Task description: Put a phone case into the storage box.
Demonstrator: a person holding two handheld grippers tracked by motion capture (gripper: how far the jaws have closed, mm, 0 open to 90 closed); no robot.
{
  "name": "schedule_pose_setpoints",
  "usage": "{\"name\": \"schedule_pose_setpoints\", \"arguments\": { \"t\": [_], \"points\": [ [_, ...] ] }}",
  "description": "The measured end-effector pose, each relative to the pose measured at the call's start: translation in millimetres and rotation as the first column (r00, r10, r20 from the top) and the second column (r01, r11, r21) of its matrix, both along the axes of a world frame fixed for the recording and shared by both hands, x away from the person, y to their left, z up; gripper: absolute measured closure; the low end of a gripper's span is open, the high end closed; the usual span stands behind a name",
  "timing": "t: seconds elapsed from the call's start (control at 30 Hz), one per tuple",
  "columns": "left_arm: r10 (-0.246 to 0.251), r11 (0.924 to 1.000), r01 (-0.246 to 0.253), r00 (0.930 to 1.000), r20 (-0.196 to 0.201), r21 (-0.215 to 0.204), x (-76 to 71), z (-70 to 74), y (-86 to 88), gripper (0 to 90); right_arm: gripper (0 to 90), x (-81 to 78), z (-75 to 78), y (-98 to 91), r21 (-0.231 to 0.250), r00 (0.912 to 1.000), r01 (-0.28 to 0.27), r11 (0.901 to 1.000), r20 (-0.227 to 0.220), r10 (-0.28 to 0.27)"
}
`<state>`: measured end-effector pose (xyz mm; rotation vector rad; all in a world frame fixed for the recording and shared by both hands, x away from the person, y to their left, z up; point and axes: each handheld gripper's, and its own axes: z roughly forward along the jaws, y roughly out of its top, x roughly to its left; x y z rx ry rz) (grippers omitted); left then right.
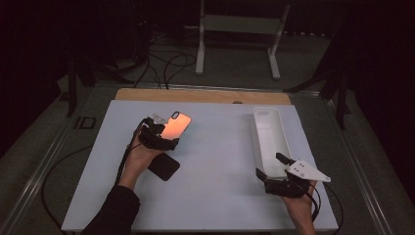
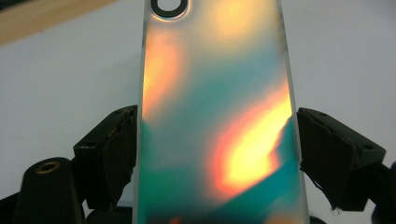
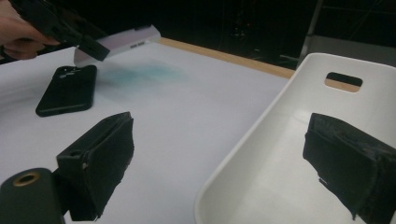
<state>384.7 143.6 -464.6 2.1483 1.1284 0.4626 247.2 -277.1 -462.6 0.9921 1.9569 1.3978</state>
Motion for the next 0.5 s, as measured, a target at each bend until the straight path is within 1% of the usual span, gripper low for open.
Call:
{"name": "schedule_pose_setpoints", "arguments": {
  "t": [0.1, 0.17, 0.3, 0.43, 0.5],
  "points": [
    [-0.014, 0.9999, 0.014, 0.9994, 0.032, 0.001, -10.1, 3.8, -0.6, 16.9, 8.8, 1.0, 2.8, 1.5, -0.011, 1.0, -0.003, 0.9999, -0.009, 0.003],
    [-0.025, 0.9996, 0.026, 0.9988, 0.041, -0.01, -15.3, 5.1, -0.4, 16.9, 8.8, 2.4, 4.5, 1.4, -0.02, 0.9998, -0.008, 0.9998, -0.019, 0.007],
    [-0.044, 0.999, 0.044, 0.997, 0.064, -0.01, -26.5, 5.5, -3.0, 16.9, 8.8, 5.2, 7.8, 0.0, -0.02, 0.999, -0.004, 0.9998, -0.044, 0.003],
    [-0.063, 0.9979, 0.064, 0.9943, 0.086, -0.01, -36.6, 7.4, -6.1, 16.9, 8.7, 7.9, 11.3, 0.6, -0.038, 0.9983, -0.008, 0.9993, -0.058, 0.006],
    [-0.074, 0.997, 0.076, 0.9926, 0.096, -0.013, -41.1, 8.8, -7.4, 16.8, 8.6, 9.1, 12.9, 1.4, -0.033, 0.9979, -0.01, 0.9994, -0.065, 0.008]
  ]
}}
